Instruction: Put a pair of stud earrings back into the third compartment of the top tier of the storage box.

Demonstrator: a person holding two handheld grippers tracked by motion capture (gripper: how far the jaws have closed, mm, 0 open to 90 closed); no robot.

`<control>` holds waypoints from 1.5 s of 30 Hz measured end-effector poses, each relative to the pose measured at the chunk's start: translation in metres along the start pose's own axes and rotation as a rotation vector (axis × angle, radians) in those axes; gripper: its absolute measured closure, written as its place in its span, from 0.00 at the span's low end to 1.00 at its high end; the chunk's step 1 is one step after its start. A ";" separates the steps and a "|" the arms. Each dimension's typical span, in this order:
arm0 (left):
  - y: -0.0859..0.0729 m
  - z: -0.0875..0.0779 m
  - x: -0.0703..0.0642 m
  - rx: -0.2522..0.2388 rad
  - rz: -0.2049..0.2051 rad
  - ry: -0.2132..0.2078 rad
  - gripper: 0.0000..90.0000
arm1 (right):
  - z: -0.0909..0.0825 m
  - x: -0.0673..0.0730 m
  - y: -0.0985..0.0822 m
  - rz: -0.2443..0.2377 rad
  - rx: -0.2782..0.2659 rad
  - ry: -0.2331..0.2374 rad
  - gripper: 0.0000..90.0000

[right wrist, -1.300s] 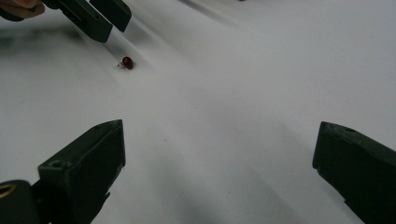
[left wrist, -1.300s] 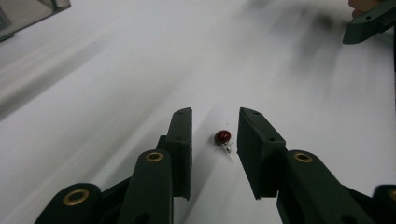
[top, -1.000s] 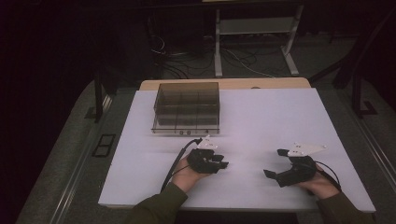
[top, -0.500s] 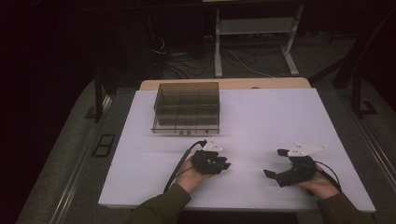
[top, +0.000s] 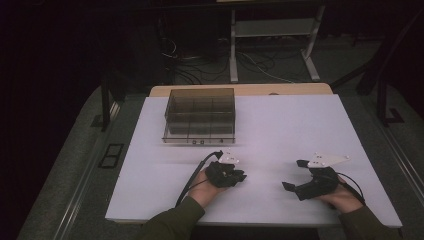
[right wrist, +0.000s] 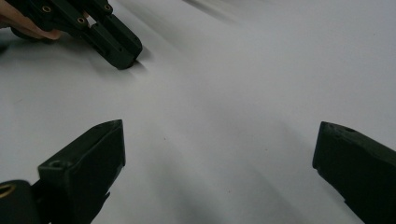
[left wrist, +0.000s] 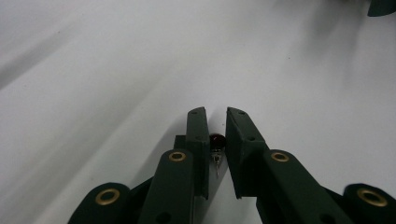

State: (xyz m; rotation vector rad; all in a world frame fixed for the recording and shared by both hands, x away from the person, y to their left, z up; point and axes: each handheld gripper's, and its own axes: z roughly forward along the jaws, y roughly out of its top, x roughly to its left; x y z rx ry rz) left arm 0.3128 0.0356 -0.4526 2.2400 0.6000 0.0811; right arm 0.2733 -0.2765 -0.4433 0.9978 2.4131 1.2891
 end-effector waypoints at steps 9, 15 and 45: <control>0.001 -0.006 0.004 -0.013 0.010 -0.011 0.88 | 0.001 0.000 0.000 -0.006 0.005 0.002 0.02; 0.001 -0.015 0.008 -0.039 0.002 -0.018 0.88 | 0.001 0.001 0.000 -0.008 0.007 0.001 0.02; 0.018 -0.051 0.027 -0.084 0.007 -0.058 0.88 | 0.002 0.002 -0.001 -0.014 0.008 0.003 0.02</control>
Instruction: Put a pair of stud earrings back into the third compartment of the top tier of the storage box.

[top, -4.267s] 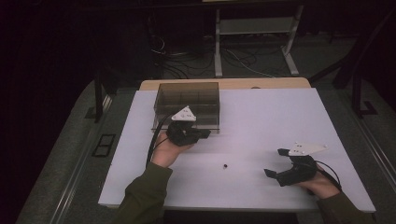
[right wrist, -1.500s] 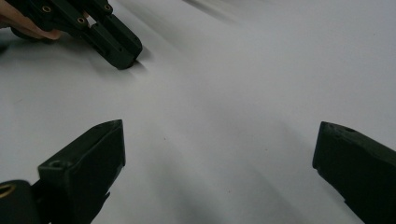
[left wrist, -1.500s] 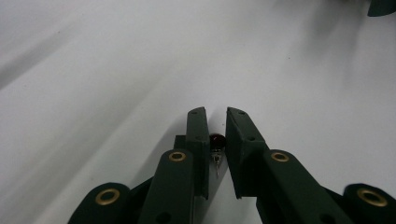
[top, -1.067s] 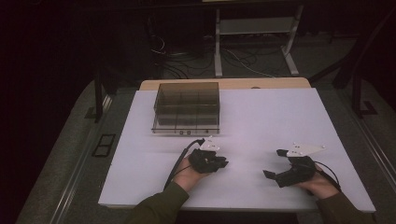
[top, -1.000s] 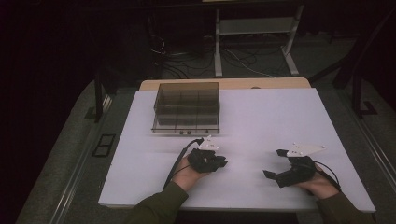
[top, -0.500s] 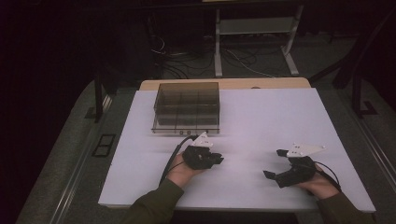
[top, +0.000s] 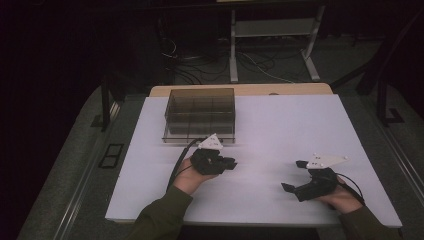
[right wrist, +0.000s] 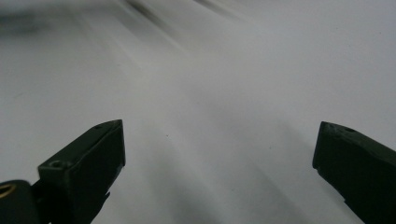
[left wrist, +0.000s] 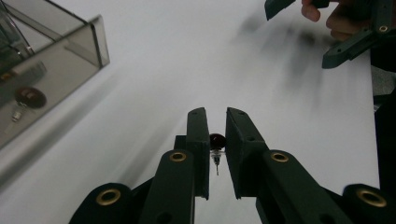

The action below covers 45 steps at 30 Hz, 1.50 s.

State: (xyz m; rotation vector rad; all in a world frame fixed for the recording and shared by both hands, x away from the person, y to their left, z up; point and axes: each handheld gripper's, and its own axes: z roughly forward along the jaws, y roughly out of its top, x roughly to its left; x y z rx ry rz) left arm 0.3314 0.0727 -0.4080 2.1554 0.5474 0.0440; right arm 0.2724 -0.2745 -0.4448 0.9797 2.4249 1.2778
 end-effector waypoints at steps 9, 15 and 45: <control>0.014 -0.010 0.008 -0.014 0.013 0.009 0.88 | 0.000 0.000 0.000 0.002 -0.003 -0.002 0.02; 0.025 -0.018 0.016 -0.033 0.027 0.014 0.88 | 0.000 0.001 0.000 0.011 0.003 0.002 0.02; 0.058 -0.030 0.062 -0.111 -0.010 0.079 0.88 | -0.003 -0.001 -0.001 0.013 -0.008 -0.008 0.02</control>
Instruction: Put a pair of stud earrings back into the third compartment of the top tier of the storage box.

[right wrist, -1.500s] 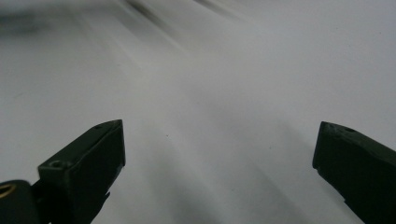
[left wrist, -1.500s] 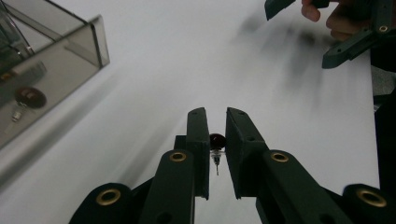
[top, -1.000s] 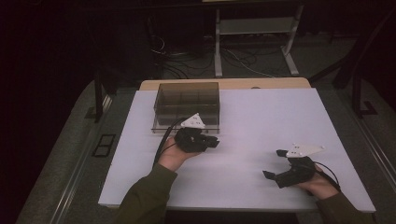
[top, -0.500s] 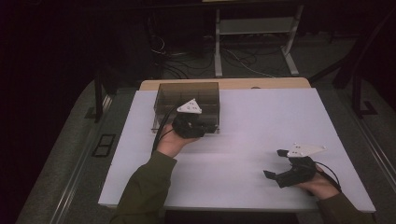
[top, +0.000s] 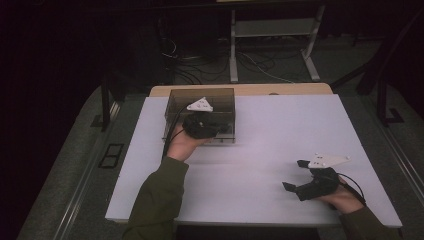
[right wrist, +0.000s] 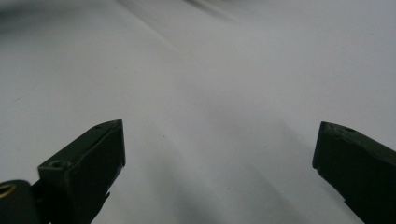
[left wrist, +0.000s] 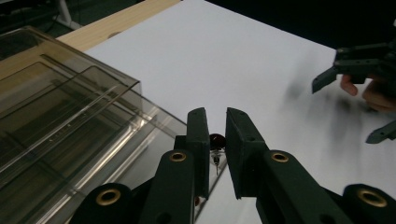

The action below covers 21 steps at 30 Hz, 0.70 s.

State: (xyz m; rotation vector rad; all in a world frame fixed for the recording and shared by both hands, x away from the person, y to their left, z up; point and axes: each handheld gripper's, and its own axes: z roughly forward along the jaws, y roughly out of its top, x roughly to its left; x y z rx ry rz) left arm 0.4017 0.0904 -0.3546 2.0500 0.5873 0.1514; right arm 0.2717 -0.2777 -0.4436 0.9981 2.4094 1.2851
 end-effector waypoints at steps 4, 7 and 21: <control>-0.002 0.000 0.006 -0.007 -0.013 0.028 0.88 | 0.000 0.000 0.000 0.000 0.000 -0.001 0.02; -0.004 0.000 0.009 -0.003 -0.016 0.048 0.88 | 0.000 0.000 0.000 -0.002 0.001 -0.001 0.02; -0.015 0.009 0.019 0.059 -0.048 0.117 0.87 | 0.001 -0.001 -0.001 -0.005 0.009 0.003 0.02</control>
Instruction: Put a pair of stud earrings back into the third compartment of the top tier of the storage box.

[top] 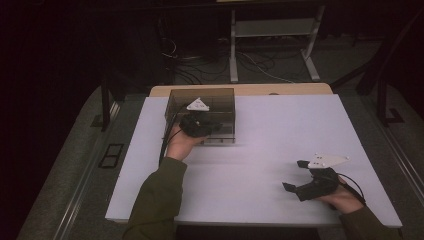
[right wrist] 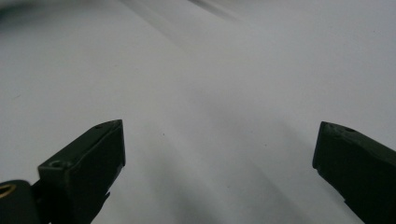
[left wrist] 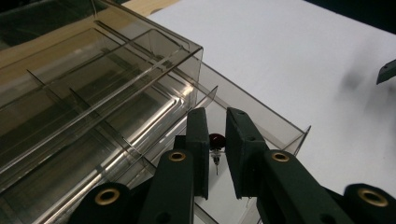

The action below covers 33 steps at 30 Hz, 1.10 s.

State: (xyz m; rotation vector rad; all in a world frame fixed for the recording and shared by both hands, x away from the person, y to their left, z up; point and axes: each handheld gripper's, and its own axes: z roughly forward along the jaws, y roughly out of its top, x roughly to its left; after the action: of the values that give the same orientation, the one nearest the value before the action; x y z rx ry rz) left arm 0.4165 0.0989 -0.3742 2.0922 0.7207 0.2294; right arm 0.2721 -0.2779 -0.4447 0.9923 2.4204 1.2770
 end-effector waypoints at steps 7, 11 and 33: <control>-0.003 0.006 -0.001 0.043 0.013 0.004 0.86 | 0.000 0.000 0.000 0.002 -0.003 -0.001 0.02; -0.002 0.006 -0.002 0.041 0.018 0.004 0.83 | 0.000 0.000 0.000 0.002 -0.003 -0.001 0.02; -0.003 -0.027 -0.015 -0.026 0.013 -0.037 0.98 | 0.000 0.000 0.000 0.000 -0.002 -0.003 0.02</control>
State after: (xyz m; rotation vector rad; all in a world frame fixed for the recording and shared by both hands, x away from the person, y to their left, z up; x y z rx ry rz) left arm 0.3918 0.1102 -0.3587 2.0713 0.6784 0.2060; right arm 0.2716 -0.2782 -0.4448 0.9932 2.4164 1.2766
